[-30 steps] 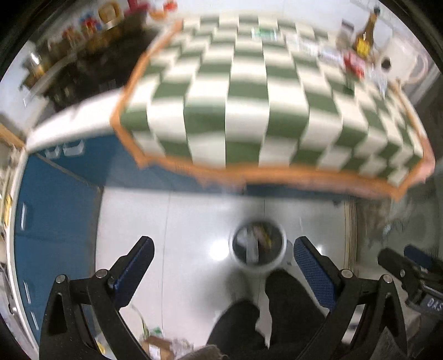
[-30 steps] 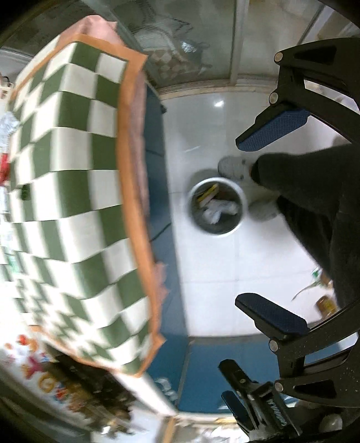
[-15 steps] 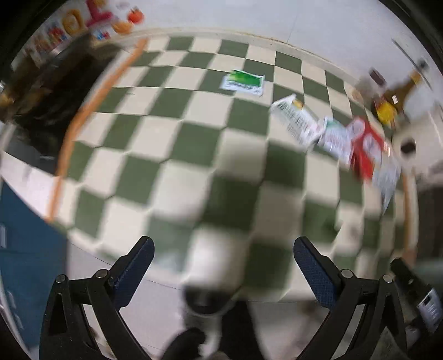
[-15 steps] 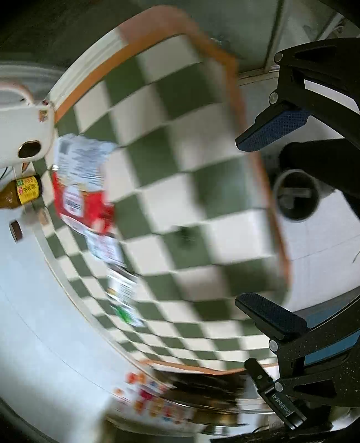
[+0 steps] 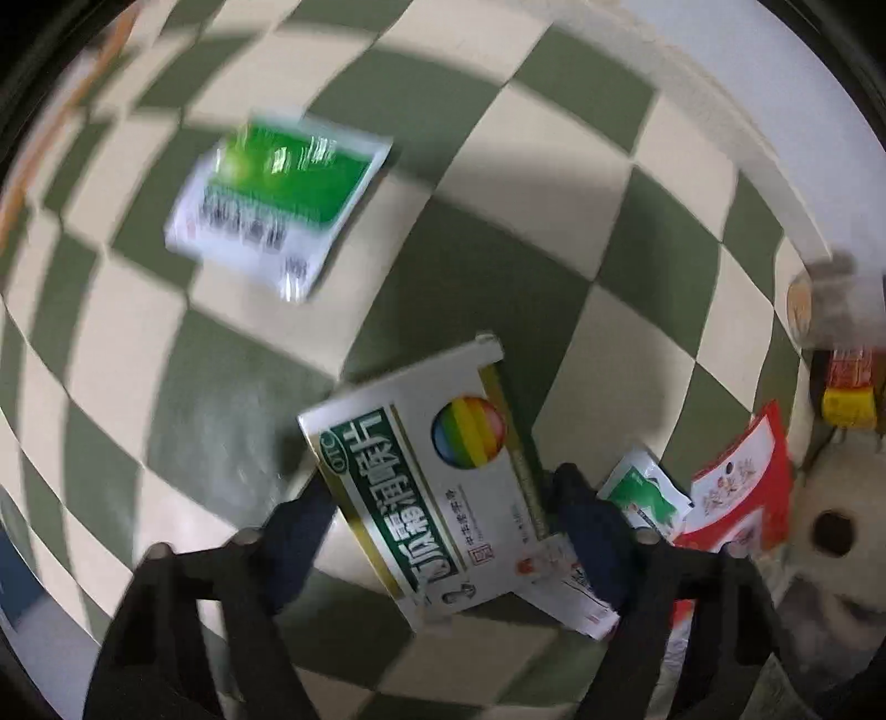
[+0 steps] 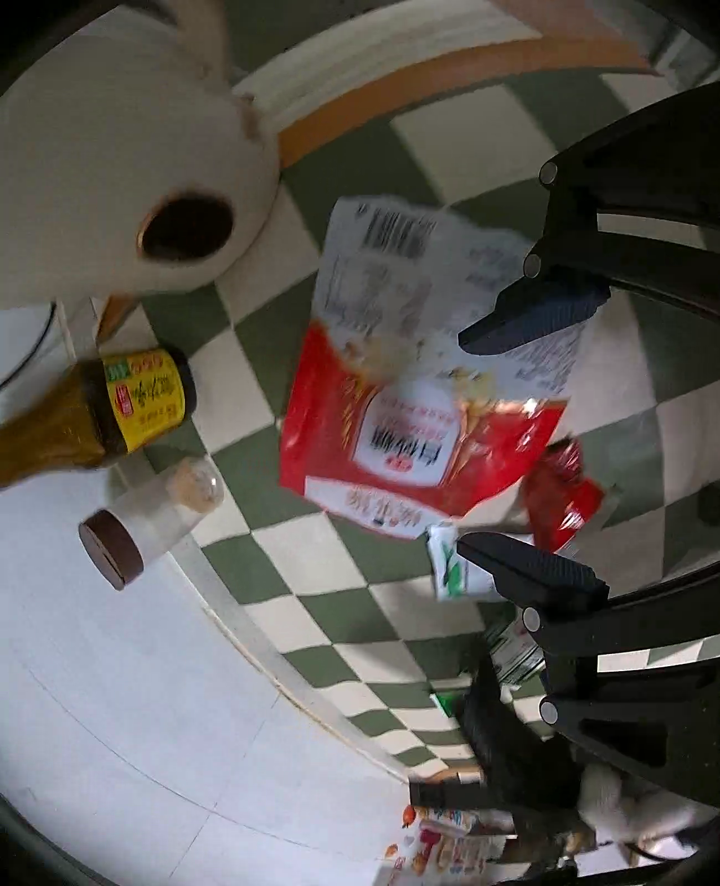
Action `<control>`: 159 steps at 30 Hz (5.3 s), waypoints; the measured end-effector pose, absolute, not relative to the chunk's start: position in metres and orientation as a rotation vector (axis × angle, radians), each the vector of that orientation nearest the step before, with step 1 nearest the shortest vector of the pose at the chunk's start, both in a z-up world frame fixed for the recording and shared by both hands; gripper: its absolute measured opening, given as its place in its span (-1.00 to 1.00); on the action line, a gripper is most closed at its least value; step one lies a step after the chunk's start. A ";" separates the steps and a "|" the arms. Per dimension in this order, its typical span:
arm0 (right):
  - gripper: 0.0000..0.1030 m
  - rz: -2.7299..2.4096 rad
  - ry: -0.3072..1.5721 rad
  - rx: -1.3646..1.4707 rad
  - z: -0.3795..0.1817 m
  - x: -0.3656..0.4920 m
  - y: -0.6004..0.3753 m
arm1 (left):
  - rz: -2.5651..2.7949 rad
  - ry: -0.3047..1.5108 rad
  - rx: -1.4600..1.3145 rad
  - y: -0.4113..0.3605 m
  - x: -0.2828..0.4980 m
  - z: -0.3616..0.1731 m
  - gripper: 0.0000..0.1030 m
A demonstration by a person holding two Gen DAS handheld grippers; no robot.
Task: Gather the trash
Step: 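Grasp the green-white medicine box with the left tool while the right tool grasps a white sachet, then drop the medicine box and sachet into the grey bin, then raise both tools back toward the counter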
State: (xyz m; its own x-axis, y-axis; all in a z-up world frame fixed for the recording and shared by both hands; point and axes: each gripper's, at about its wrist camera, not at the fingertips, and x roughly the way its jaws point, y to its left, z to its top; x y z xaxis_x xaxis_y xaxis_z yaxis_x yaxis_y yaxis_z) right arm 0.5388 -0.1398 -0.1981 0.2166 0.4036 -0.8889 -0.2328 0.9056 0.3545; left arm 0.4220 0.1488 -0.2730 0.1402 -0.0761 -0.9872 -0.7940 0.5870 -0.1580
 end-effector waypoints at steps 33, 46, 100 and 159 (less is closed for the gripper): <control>-0.94 0.775 1.056 -0.583 -0.276 0.330 0.043 | 0.848 1.233 -0.643 0.135 0.157 -0.255 0.39; -1.00 0.858 1.023 -0.243 -0.185 0.263 -0.080 | 0.717 1.082 -0.328 0.057 0.113 -0.174 0.38; -0.94 0.589 1.650 -0.234 -0.705 0.052 -0.191 | 0.282 1.681 -0.663 -0.012 -0.017 -0.683 0.37; 1.00 0.636 1.178 -0.125 -0.147 0.130 -0.204 | 0.650 1.094 -0.379 0.029 0.002 -0.174 1.00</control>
